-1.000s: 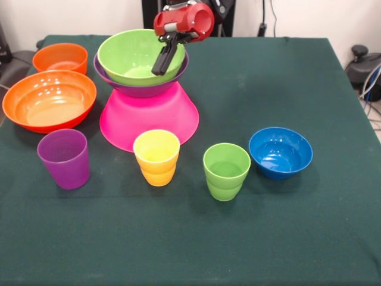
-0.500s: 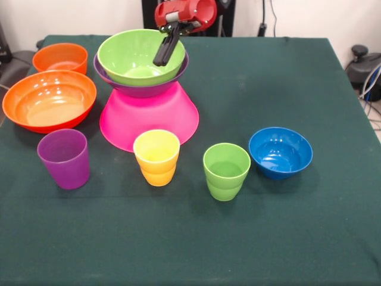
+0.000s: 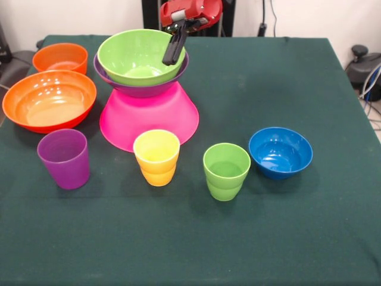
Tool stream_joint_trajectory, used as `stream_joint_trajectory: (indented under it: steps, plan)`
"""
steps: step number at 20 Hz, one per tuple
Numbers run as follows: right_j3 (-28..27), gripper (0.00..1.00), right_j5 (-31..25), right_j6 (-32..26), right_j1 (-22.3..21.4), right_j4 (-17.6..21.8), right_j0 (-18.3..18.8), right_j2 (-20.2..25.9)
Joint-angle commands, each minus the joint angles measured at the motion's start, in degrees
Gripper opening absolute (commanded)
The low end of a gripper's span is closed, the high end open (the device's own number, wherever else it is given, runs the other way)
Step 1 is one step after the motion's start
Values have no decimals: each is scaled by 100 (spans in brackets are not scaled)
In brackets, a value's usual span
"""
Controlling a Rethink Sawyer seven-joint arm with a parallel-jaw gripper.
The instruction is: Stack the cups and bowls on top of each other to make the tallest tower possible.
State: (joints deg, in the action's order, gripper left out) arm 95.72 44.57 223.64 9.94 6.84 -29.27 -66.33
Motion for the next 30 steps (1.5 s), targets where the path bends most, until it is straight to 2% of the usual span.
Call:
stream_joint_trajectory:
  steps: [1, 22, 30]
  plan:
    - [84, 0, 335, -764, 391, -112, -76, 1247]
    - [401, 0, 540, -790, 477, -117, -70, 1358]
    - [315, 0, 813, -939, 786, -456, 52, 1368]
